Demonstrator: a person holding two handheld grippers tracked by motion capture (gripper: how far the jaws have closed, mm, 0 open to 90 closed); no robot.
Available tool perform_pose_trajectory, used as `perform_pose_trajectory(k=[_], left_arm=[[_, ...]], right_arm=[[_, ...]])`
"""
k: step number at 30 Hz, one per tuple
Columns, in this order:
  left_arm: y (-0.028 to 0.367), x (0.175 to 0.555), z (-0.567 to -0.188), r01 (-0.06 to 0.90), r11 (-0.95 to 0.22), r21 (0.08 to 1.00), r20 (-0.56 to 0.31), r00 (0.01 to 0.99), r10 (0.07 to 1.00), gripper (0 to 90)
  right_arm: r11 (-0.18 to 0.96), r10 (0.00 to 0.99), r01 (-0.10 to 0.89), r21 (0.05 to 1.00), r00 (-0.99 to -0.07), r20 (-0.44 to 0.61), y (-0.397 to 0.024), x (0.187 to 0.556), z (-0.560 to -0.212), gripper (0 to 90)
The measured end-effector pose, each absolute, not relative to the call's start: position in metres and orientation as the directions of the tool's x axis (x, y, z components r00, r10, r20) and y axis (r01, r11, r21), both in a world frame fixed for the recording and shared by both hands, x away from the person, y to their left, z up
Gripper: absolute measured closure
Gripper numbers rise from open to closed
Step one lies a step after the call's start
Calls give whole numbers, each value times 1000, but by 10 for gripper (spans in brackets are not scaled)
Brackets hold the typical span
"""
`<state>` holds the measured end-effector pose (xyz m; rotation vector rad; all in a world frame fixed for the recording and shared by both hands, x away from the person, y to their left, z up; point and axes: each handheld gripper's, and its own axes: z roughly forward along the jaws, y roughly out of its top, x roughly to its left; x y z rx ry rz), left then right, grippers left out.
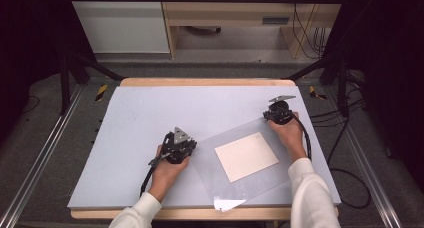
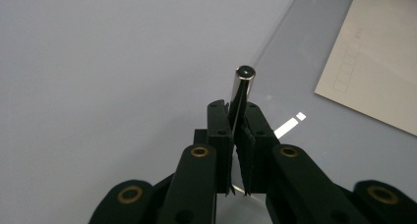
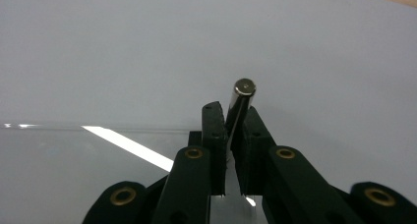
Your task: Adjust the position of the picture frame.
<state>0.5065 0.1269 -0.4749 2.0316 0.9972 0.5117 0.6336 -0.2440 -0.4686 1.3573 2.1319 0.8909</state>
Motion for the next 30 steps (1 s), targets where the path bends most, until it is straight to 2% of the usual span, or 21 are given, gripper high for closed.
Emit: perform_pose_trajectory(k=[8, 11, 15, 18, 30], left_arm=[[127, 509, -474, 487, -355, 798, -22, 611, 791, 804], [131, 514, -473, 526, -310, 792, -91, 604, 792, 824], [130, 513, -472, 517, -336, 787, -63, 609, 791, 834], [131, 514, -470, 533, -324, 782, -89, 609, 788, 831], [134, 511, -453, 529, -362, 767, -73, 633, 771, 827]], right_arm=[[307, 913, 624, 719, -405, -38, -243, 633, -467, 853], [302, 916, 626, 719, -398, -38, -242, 631, -464, 855], [309, 917, 630, 713, -396, -47, -241, 631, -461, 855], [306, 918, 641, 704, -396, -39, -240, 631, -459, 855], [323, 915, 665, 673, -401, -43, -238, 628, -441, 856]])
